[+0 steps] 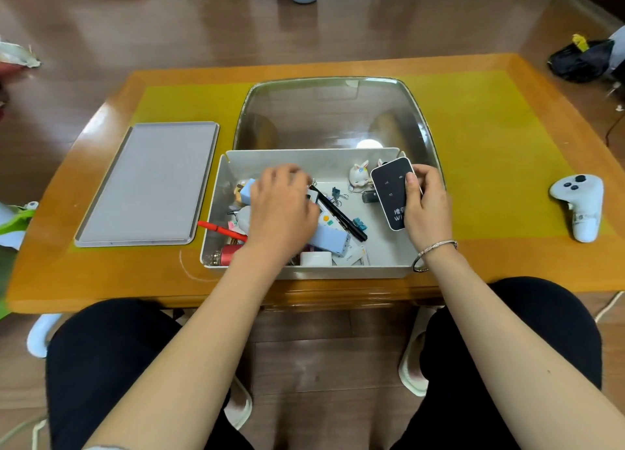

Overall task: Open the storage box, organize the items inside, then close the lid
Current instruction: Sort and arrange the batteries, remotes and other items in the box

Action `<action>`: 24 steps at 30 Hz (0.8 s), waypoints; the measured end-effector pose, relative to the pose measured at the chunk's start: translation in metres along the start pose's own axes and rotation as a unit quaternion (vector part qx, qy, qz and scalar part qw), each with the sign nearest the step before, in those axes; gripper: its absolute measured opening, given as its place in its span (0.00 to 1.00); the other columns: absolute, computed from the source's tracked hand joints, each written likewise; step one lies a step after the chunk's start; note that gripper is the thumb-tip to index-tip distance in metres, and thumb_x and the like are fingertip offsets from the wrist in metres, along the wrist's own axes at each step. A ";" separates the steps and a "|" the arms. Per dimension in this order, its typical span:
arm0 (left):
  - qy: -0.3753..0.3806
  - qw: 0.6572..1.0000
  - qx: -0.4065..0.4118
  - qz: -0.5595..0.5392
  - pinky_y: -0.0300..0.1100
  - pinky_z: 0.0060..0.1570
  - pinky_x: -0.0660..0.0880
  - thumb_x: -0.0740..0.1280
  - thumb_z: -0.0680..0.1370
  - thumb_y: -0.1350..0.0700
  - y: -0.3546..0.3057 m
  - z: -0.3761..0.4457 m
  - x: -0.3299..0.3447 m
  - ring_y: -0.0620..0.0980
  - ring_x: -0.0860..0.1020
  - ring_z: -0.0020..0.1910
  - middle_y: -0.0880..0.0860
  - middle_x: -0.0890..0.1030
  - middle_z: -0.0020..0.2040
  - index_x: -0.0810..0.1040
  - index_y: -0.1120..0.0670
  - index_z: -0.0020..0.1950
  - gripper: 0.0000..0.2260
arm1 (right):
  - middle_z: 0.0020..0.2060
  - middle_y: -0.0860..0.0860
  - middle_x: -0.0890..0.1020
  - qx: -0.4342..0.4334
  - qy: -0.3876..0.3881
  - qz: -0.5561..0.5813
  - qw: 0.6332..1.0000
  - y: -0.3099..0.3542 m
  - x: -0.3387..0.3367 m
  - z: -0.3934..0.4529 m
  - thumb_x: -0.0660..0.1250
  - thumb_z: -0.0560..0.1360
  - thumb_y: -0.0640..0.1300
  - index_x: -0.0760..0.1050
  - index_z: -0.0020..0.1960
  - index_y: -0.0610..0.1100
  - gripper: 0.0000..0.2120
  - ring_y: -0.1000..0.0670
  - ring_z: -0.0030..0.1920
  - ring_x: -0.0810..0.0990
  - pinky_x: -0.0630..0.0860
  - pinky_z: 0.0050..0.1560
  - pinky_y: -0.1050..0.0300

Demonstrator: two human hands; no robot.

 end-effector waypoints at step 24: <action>0.287 0.943 0.091 0.140 0.62 0.72 0.47 0.56 0.79 0.59 -0.033 0.039 0.101 0.56 0.58 0.74 0.56 0.66 0.71 0.70 0.54 0.68 0.17 | 0.47 0.55 0.75 -0.010 0.000 -0.026 1.000 -0.003 0.002 0.000 0.56 0.81 0.47 0.71 0.59 0.41 0.12 0.55 0.46 0.74 0.65 0.35 0.73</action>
Point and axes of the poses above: each hand's wrist, its own z-axis towards the middle knuckle, its own x-axis out of the palm, y = z × x, the point moved 5 cm from there along z, towards the middle knuckle
